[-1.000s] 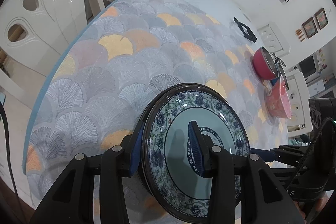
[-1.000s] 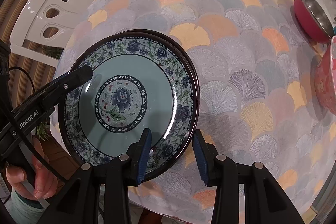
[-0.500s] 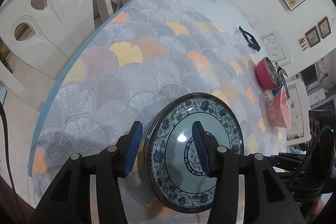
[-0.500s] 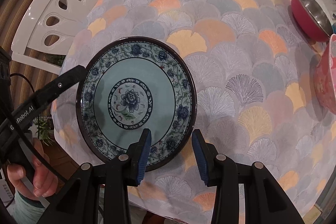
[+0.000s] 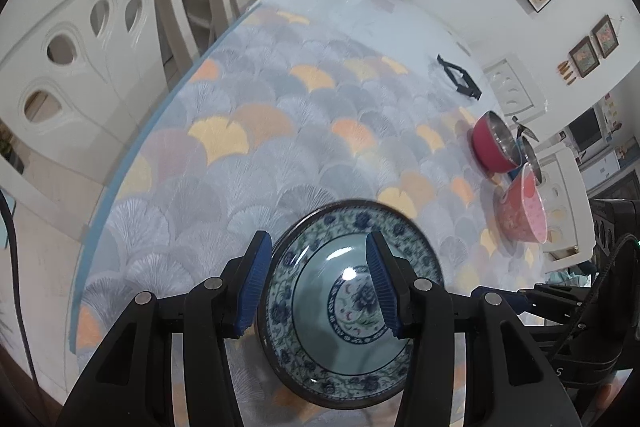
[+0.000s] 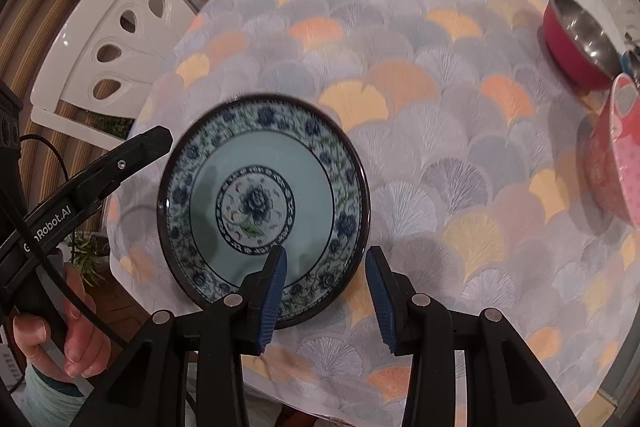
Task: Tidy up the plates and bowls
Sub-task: 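Lower the third plate onto the plate stack and open both grippers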
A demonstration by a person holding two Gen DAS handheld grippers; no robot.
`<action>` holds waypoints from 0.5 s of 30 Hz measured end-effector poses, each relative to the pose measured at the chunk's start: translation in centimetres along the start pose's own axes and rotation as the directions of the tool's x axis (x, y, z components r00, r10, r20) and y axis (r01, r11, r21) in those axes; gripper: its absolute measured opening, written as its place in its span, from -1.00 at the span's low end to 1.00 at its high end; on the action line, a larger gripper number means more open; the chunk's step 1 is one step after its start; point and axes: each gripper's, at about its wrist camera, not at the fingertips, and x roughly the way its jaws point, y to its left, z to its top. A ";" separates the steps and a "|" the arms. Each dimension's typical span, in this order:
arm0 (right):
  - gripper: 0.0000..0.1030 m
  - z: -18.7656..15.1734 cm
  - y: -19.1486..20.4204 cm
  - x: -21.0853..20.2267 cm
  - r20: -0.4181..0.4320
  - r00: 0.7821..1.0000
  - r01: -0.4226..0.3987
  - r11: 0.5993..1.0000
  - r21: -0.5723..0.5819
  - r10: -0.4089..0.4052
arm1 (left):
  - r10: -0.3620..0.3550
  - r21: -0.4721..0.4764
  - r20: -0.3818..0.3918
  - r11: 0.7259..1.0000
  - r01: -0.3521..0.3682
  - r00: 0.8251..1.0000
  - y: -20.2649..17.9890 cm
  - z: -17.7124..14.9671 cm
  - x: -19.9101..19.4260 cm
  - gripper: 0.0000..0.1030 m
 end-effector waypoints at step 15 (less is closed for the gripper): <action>-0.16 -0.3 -2.6 -6.3 0.157 0.984 0.069 0.994 0.085 -0.082 | -0.034 0.172 0.057 0.985 0.024 0.998 -6.9 2.8 -1.6 -0.11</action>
